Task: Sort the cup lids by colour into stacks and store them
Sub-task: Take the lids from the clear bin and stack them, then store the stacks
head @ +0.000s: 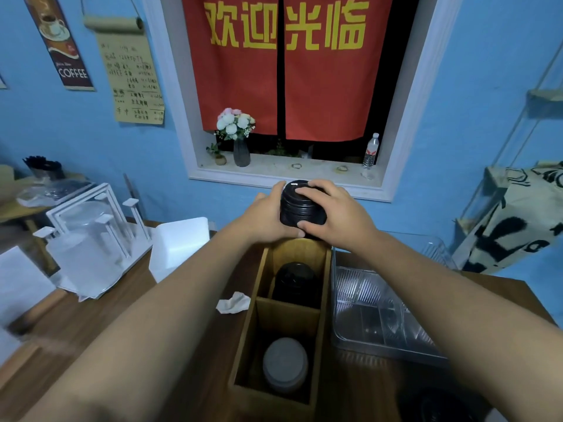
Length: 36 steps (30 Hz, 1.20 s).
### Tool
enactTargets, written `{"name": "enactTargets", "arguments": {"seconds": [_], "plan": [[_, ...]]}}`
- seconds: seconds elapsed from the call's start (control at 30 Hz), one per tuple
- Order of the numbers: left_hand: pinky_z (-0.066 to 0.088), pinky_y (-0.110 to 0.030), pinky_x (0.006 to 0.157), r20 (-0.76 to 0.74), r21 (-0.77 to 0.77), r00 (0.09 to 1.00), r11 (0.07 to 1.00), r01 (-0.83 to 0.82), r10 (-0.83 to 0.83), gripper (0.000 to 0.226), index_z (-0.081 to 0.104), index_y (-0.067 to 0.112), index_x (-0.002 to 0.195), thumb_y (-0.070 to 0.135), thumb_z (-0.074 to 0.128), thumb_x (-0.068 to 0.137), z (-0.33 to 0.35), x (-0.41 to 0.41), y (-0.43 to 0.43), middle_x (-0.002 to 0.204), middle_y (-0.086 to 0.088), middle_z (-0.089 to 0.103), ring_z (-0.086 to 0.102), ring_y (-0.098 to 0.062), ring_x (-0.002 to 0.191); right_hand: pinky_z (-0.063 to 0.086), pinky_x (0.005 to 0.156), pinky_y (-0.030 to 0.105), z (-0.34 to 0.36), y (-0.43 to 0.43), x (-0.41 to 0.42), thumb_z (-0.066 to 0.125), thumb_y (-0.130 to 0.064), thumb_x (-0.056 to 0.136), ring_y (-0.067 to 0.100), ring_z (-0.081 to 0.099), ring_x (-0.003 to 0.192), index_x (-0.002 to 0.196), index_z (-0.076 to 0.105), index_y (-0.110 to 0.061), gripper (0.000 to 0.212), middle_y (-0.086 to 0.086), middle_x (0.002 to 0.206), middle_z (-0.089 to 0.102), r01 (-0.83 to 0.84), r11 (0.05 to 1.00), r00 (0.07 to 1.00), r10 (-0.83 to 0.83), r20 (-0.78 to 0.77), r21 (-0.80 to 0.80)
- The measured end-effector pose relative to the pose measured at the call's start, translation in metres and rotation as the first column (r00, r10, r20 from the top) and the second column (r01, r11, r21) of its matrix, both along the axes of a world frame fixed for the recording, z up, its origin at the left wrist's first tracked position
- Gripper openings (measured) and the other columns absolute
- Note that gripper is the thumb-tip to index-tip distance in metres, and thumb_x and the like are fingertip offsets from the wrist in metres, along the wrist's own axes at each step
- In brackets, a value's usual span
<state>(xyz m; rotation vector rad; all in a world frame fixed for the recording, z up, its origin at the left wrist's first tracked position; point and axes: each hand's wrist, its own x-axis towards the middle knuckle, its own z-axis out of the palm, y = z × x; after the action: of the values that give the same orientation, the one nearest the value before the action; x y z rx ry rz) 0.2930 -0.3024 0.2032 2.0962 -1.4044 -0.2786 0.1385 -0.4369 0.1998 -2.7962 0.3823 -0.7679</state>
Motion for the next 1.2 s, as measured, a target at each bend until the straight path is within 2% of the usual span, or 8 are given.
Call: {"name": "enactTargets", "arguments": {"seconds": [0.27, 0.5, 0.7, 0.83, 0.9, 1.03, 1.1, 1.2], "plan": [[0.040, -0.051, 0.109, -0.027, -0.006, 0.996, 0.997, -0.080, 0.080, 0.100, 0.026, 0.036, 0.147, 0.061, 0.074, 0.063, -0.006, -0.014, 0.007, 0.129, 0.004, 0.055, 0.037, -0.028, 0.133, 0.049, 0.101, 0.050, -0.004, 0.009, -0.006, 0.062, -0.052, 0.088, 0.032, 0.048, 0.131, 0.153, 0.035, -0.034, 0.073, -0.005, 0.160, 0.030, 0.006, 1.000, 0.995, -0.006, -0.099, -0.004], [0.033, -0.045, 0.115, -0.007, 0.010, 0.975, 0.975, -0.222, 0.222, 0.123, 0.002, 0.018, 0.160, 0.050, 0.084, 0.074, -0.003, -0.027, 0.015, 0.148, -0.013, 0.045, 0.025, -0.030, 0.146, 0.021, 0.124, 0.047, 0.035, 0.004, -0.034, 0.063, -0.048, 0.094, 0.027, 0.016, 0.155, 0.161, 0.015, -0.036, 0.083, 0.003, 0.170, 0.013, 0.017, 0.990, 0.986, 0.007, -0.168, 0.141], [0.031, -0.042, 0.115, 0.051, -0.177, 0.947, 0.936, -0.305, 0.319, 0.102, 0.017, 0.022, 0.158, 0.039, 0.082, 0.081, -0.005, -0.096, 0.079, 0.150, -0.005, 0.041, 0.029, -0.020, 0.142, 0.027, 0.120, 0.035, 0.046, 0.060, -0.136, 0.061, -0.031, 0.098, 0.016, 0.035, 0.143, 0.153, 0.040, -0.025, 0.058, -0.002, 0.155, 0.043, 0.123, 0.972, 0.989, -0.136, 0.052, 0.202], [0.031, -0.022, 0.109, 0.086, -0.324, 0.986, 0.940, -0.108, 0.143, 0.071, 0.041, 0.027, 0.142, 0.032, 0.079, 0.083, -0.034, -0.196, 0.124, 0.140, 0.006, 0.049, 0.029, 0.005, 0.127, 0.043, 0.104, 0.021, 0.009, 0.126, -0.238, 0.058, -0.023, 0.101, -0.001, 0.052, 0.120, 0.137, 0.058, -0.029, 0.036, -0.015, 0.134, 0.060, 0.217, 0.932, 0.965, -0.249, 0.081, 0.290], [0.026, -0.012, 0.104, 0.078, -0.280, 0.997, 0.960, 0.034, -0.012, 0.066, 0.043, 0.031, 0.139, 0.032, 0.078, 0.084, -0.060, -0.245, 0.138, 0.137, 0.013, 0.049, 0.028, 0.013, 0.122, 0.045, 0.096, 0.013, -0.016, 0.152, -0.276, 0.060, -0.017, 0.099, 0.000, 0.059, 0.113, 0.130, 0.064, -0.027, 0.032, -0.015, 0.125, 0.065, 0.262, 0.910, 0.946, -0.307, 0.099, 0.321], [0.027, -0.015, 0.108, -0.076, -0.052, 0.992, 0.994, 0.094, -0.098, 0.073, 0.035, 0.034, 0.149, 0.041, 0.074, 0.088, -0.124, -0.306, 0.131, 0.145, 0.018, 0.045, 0.035, 0.004, 0.129, 0.027, 0.100, 0.002, -0.064, 0.183, -0.310, 0.058, -0.015, 0.099, 0.008, 0.053, 0.123, 0.133, 0.063, -0.023, 0.036, -0.007, 0.134, 0.063, 0.373, 0.890, 0.926, -0.373, -0.051, 0.263], [0.039, -0.026, 0.113, -0.142, -0.028, 0.978, 0.988, 0.149, -0.152, 0.073, 0.034, 0.033, 0.148, 0.042, 0.074, 0.088, -0.145, -0.323, 0.118, 0.142, 0.018, 0.050, 0.047, -0.001, 0.128, 0.014, 0.107, 0.000, -0.084, 0.192, -0.315, 0.059, -0.018, 0.099, 0.006, 0.039, 0.136, 0.141, 0.058, -0.023, 0.042, -0.007, 0.147, 0.053, 0.394, 0.888, 0.919, -0.374, -0.126, 0.238], [0.034, -0.038, 0.118, -0.119, 0.039, 0.981, 0.986, 0.162, -0.156, 0.081, 0.026, 0.017, 0.156, 0.041, 0.068, 0.091, -0.164, -0.330, 0.099, 0.149, 0.004, 0.049, 0.044, -0.016, 0.135, 0.005, 0.116, 0.013, -0.106, 0.195, -0.317, 0.061, -0.016, 0.098, 0.010, 0.023, 0.150, 0.149, 0.049, -0.018, 0.052, -0.002, 0.159, 0.040, 0.402, 0.888, 0.911, -0.362, -0.200, 0.225]]}}
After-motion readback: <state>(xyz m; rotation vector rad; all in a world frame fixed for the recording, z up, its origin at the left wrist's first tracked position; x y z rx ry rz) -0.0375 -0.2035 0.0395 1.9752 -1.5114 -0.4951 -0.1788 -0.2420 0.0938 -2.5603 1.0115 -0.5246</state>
